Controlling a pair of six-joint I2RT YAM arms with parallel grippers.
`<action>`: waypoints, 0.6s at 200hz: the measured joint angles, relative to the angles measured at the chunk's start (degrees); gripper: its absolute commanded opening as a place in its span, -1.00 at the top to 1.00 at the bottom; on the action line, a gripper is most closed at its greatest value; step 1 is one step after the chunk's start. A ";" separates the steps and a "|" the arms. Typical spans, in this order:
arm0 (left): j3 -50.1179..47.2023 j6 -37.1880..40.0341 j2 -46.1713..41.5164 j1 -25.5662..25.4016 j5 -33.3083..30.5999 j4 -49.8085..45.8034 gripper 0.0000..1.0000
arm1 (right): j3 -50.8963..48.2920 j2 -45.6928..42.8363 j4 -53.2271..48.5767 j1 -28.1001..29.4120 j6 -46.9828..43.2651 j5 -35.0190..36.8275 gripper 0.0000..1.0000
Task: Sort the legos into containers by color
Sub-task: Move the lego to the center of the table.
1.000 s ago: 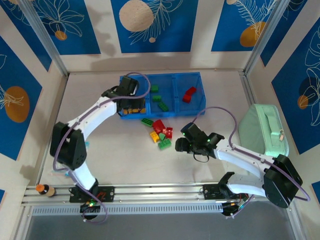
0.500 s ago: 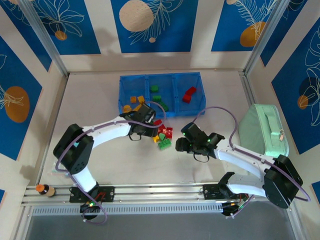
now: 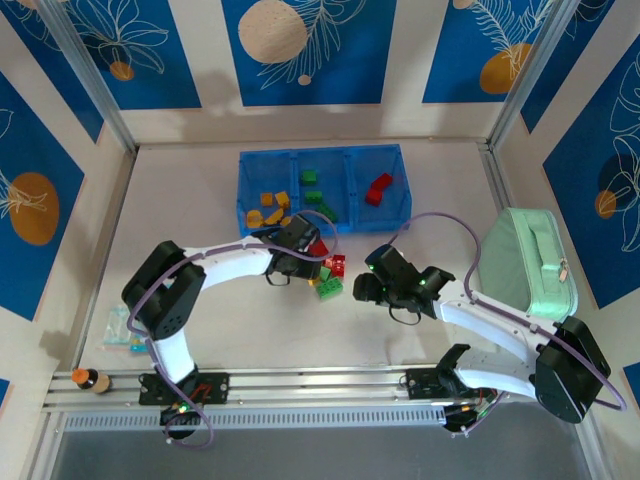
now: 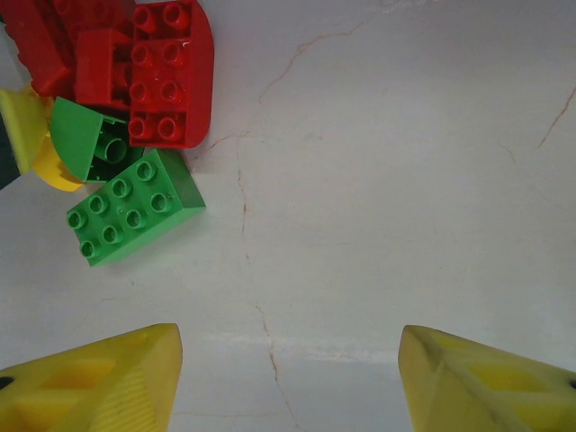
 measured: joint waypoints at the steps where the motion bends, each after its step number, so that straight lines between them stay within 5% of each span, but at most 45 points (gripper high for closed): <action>1: -0.04 -0.09 0.00 0.00 0.00 0.04 -0.14 | 0.00 0.00 0.00 0.00 0.00 0.00 -0.31; 93: -11.10 -0.57 -8.39 0.11 -1.14 4.42 -0.13 | -2.16 -0.15 0.39 -0.04 0.42 -0.02 -0.30; 120: -11.56 0.57 -9.81 0.57 -1.09 1.84 -0.28 | -2.16 -0.15 0.92 -0.04 0.42 -0.02 -0.30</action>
